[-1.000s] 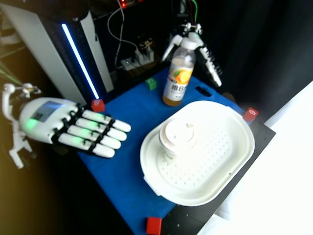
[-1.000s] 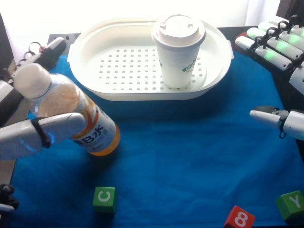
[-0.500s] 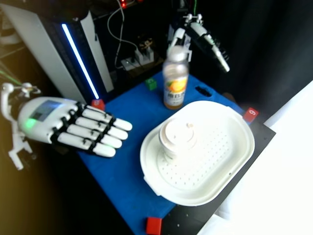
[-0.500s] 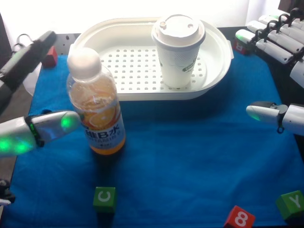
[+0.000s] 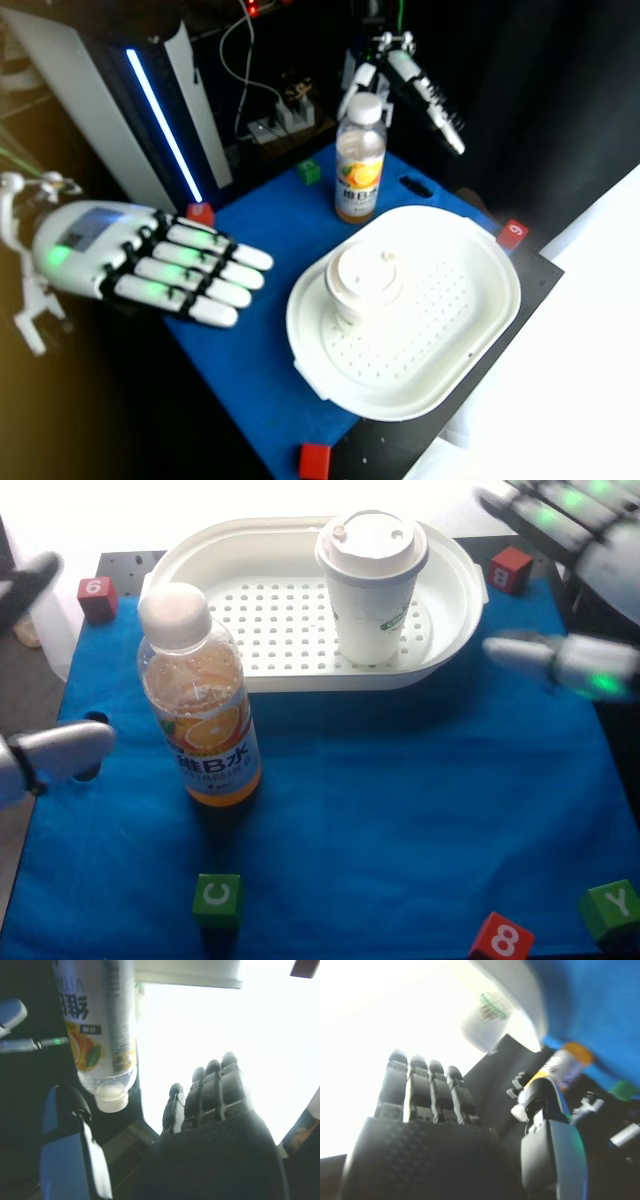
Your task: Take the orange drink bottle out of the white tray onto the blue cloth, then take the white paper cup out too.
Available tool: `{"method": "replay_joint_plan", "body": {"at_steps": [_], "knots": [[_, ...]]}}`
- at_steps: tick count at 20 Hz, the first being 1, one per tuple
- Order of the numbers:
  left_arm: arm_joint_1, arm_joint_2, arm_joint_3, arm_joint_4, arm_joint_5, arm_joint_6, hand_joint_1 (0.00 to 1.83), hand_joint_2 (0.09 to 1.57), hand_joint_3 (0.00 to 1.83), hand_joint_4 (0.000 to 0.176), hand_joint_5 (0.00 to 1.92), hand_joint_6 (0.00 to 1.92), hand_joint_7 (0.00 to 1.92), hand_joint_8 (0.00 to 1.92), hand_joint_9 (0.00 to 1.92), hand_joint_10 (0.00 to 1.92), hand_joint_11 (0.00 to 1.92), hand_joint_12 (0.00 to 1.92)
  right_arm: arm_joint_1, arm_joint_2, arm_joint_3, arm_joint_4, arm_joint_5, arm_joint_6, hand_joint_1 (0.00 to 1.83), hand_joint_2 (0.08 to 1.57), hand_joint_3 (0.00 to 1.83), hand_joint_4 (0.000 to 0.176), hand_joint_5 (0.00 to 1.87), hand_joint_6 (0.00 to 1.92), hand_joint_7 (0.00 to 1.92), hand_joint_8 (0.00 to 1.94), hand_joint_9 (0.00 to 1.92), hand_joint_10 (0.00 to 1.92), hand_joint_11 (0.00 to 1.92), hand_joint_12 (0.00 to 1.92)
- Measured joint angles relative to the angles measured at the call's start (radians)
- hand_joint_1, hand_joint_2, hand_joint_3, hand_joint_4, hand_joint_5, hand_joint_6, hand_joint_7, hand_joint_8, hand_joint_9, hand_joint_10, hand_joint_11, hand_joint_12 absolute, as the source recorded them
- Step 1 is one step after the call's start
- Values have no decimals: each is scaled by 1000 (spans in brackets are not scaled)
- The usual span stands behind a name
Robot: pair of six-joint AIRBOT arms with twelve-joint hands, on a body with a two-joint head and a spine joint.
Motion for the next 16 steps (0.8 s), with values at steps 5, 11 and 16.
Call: {"method": "replay_joint_plan", "body": {"at_steps": [5, 11, 16], "knots": [[31, -2, -11, -54, -71, 3, 614, 989, 16, 176, 0, 0, 0, 0, 0, 0, 0, 0, 134, -180, 161, -48, -177, 2, 472, 1163, 0, 68, 0, 0, 0, 0, 0, 0, 0, 0], [31, -3, -11, -58, -85, 2, 640, 981, 5, 134, 0, 0, 0, 0, 0, 0, 0, 0, 222, -291, 296, -42, -254, 2, 512, 1145, 0, 29, 0, 0, 0, 0, 0, 0, 0, 0], [31, -4, -11, -66, -88, 2, 630, 957, 0, 136, 0, 0, 0, 0, 0, 0, 0, 0, 247, -367, 359, -45, -320, 1, 573, 1096, 0, 47, 0, 0, 0, 0, 0, 0, 0, 0]]}}
